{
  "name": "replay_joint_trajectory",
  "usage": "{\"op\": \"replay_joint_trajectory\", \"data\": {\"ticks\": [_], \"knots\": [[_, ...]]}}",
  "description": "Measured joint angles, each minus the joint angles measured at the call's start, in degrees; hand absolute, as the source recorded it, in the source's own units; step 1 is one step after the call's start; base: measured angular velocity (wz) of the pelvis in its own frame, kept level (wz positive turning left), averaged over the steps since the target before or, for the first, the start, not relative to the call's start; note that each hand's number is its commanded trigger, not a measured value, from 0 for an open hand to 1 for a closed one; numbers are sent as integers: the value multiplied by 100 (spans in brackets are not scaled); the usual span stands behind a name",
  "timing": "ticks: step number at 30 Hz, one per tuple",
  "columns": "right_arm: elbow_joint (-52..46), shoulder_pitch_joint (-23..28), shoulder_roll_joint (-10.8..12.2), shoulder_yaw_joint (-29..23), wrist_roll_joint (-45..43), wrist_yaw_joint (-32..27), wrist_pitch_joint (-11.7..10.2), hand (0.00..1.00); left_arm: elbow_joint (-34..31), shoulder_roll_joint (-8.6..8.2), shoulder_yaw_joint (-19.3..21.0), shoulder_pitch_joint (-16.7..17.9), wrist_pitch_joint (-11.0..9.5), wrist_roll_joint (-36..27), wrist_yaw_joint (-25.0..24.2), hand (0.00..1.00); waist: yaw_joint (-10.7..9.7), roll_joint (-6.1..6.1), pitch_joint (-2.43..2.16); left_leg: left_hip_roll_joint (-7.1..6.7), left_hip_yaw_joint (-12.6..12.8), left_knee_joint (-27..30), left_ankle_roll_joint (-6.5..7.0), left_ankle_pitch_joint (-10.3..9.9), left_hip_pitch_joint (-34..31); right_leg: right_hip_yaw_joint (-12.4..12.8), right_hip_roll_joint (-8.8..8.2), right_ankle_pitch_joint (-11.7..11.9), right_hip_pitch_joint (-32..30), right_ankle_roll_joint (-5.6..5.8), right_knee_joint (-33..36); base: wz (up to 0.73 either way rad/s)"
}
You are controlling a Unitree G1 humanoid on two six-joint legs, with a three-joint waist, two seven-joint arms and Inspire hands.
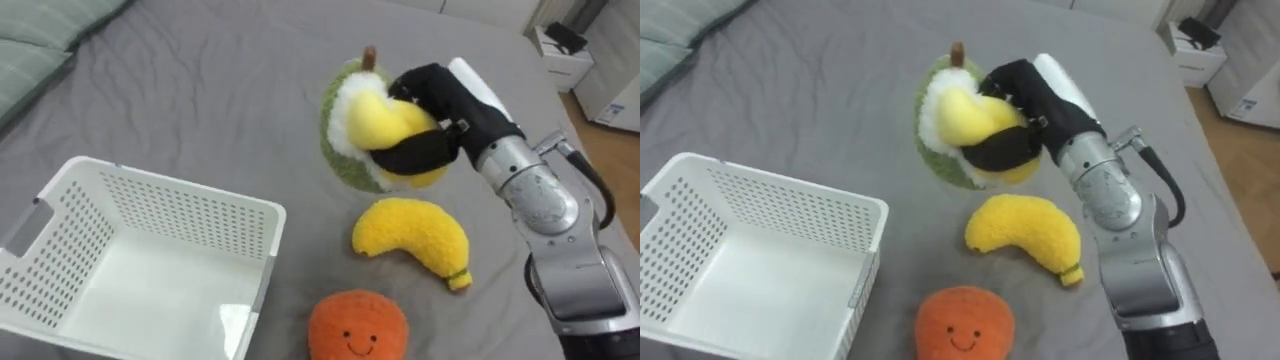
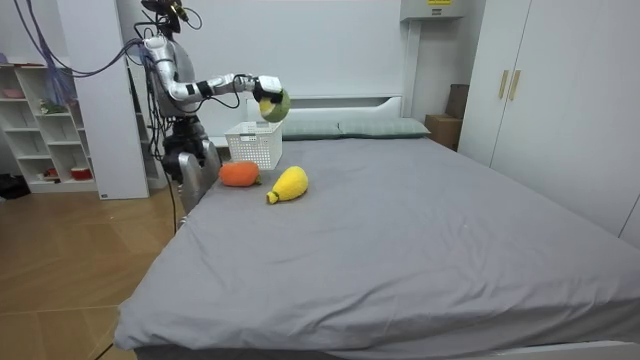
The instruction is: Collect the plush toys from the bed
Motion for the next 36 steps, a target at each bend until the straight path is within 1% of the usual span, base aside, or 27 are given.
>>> {"op": "replay_joint_trajectory", "data": {"ticks": [1, 2, 3, 4, 5, 6, 7, 8, 9, 10, 11, 12, 13, 14, 16, 17, 18, 19, 21, 22, 23, 24, 25, 26, 28, 30, 36], "knots": [[12, 0, -1, 71, -22, 30, 13, 100, -69, 2, 4, 1, 15, 35, 0, 0, 88, -28, 11, 1, -14, 6, -2, 2, -4, -46, -2, 0, -2, 0, -10, 14], [13, -1, 0, 112, -20, 50, 43, 100, -85, 2, 3, -1, 20, 35, 0, 0, 141, -50, 6, -1, -33, 6, -3, 4, -7, -81, -8, 0, 0, 0, -7, 10], [18, -6, 7, 220, -22, 72, 121, 100, -91, 0, -2, -2, 37, 32, 0, 0, 212, -55, 6, -6, -67, 4, -2, 10, -10, -109, -11, 0, 4, 0, -6, 10], [58, -11, 9, 305, -31, 113, 126, 100, -88, -5, 0, -18, 59, 32, 0, 0, 300, -75, 6, -8, -72, 0, -1, 12, -6, -110, -11, 0, 4, 0, -8, 8], [102, -29, 12, 361, -33, 124, 125, 100, -88, -4, 0, -23, 63, 28, 0, 0, 325, -85, 11, -8, -78, 1, -1, 14, -8, -114, -11, 0, 5, 0, -8, 4], [273, -114, 45, 476, -43, 183, 126, 100, -84, -4, 1, -24, 66, 27, 0, 0, 412, -93, 21, -8, -89, 3, -1, 16, -11, -125, -11, 0, 6, 0, -8, 4], [359, -134, 75, 560, -58, 222, 172, 100, -64, -5, 0, -60, 77, 26, 0, 0, 459, -109, 30, -11, -104, 8, -1, 16, -21, -154, -19, 0, 5, 0, -10, 8], [390, -143, 95, 602, -62, 248, 190, 100, -63, -4, 1, -67, 85, 26, 1, 0, 468, -118, 32, -16, -137, 18, 0, 17, -42, -184, -22, 0, 6, 0, -10, 20], [452, -179, 142, 663, -82, 341, 207, 100, -43, -3, 0, -107, 99, 27, 0, 0, 472, -140, 43, -28, -216, 69, 0, 16, -112, -264, -38, -1, -1, 1, -11, 25], [516, -254, 203, 718, -98, 395, 237, 100, -39, -3, -1, -126, 102, 24, 0, 0, 482, -153, 59, -37, -253, 94, 0, 16, -139, -279, -60, -2, -3, 3, -16, 24], [528, -277, 237, 742, -103, 406, 247, 100, -39, 0, -3, -128, 104, 25, -1, 0, 484, -158, 61, -43, -278, 103, 0, 16, -152, -310, -59, -2, -3, 4, -19, 20], [528, -321, 258, 808, -103, 415, 248, 100, -45, 2, -8, -134, 109, 26, -11, 0, 491, -162, 61, -53, -333, 136, 1, 16, -196, -395, -57, -4, -4, 7, -21, 15], [528, -380, 283, 844, -96, 448, 249, 100, -45, 2, -16, -153, 113, 26, -47, 0, 570, -161, 69, -59, -336, 147, 1, 16, -209, -407, -59, -4, -11, 7, -25, 10], [541, -419, 306, 873, -121, 457, 251, 96, -50, 2, -18, -161, 113, 17, -53, 0, 622, -163, 68, -61, -331, 147, 2, 16, -211, -407, -58, -4, -12, 7, -30, 0], [662, -640, 450, 1119, -191, 476, 314, 90, -69, 12, -88, -185, 114, 30, -46, 0, 767, -170, 62, -72, -347, 155, 1, 17, -238, -420, -55, -4, 1, 7, -89, 3], [686, -684, 496, 1191, -209, 479, 326, 85, -77, 14, -110, -191, 114, 33, -44, 0, 779, -178, 57, -75, -374, 165, 1, 17, -255, -447, -57, -4, 1, 7, -91, 22], [703, -724, 565, 1338, -285, 491, 332, 79, -104, 15, -146, -201, 114, 36, -38, 0, 791, -185, 54, -86, -460, 176, 2, 18, -307, -539, -69, -4, -2, 7, -97, 29], [775, -763, 673, 1479, -354, 489, 334, 76, -103, 20, -191, -224, 114, 34, -21, 0, 859, -208, 47, -90, -501, 182, 2, 31, -318, -581, -99, -4, -6, 7, -98, 24], [926, -784, 761, 1678, -396, 490, 335, 66, -103, 4, -243, -276, 113, 32, 58, 0, 998, -221, 46, -94, -530, 183, 2, 32, -327, -607, -104, -4, -5, 7, -103, 11], [972, -784, 762, 1791, -419, 525, 338, 62, -103, -3, -244, -308, 113, 31, 66, 0, 1080, -228, 51, -102, -563, 190, 5, 34, -342, -664, -113, -4, -3, 7, -103, 14], [986, -784, 765, 1823, -419, 549, 338, 52, -103, -4, -244, -316, 113, 31, 68, 0, 1099, -231, 53, -107, -588, 196, 7, 37, -355, -693, -116, -4, -3, 7, -103, 21], [994, -784, 786, 1851, -441, 576, 344, 47, -102, -4, -238, -320, 113, 35, 69, 0, 1139, -228, 59, -122, -640, 203, 11, 52, -390, -756, -133, -5, -8, 8, -104, 17], [999, -785, 821, 1850, -445, 578, 351, 5, -76, -6, -238, -330, 114, 32, 69, 0, 1204, -225, 67, -135, -650, 201, 14, 59, -396, -792, -147, -12, -8, 20, -106, 14], [1021, -788, 844, 1850, -444, 578, 351, 0, -56, -5, -238, -335, 116, 31, 69, 0, 1220, -210, 78, -142, -660, 200, 17, 63, -398, -808, -155, -16, -4, 27, -106, 10], [1135, -796, 913, 1851, -441, 584, 351, 0, -50, -11, -246, -357, 145, 30, 69, 0, 1236, -214, 78, -177, -747, 187, 24, 92, -433, -892, -184, -22, 1, 37, -103, 19], [1179, -796, 920, 1853, -451, 601, 361, 0, -54, -28, -244, -378, 149, 31, 69, 0, 1238, -211, 81, -197, -798, 190, 31, 106, -483, -944, -201, -23, -3, 38, -102, 17], [1196, -795, 915, 1952, -467, 602, 367, 0, -57, -32, -244, -376, 259, 25, 113, 0, 1294, -208, 83, -203, -810, 188, 31, 111, -501, -954, -205, -23, -2, 39, -98, 2]]}}
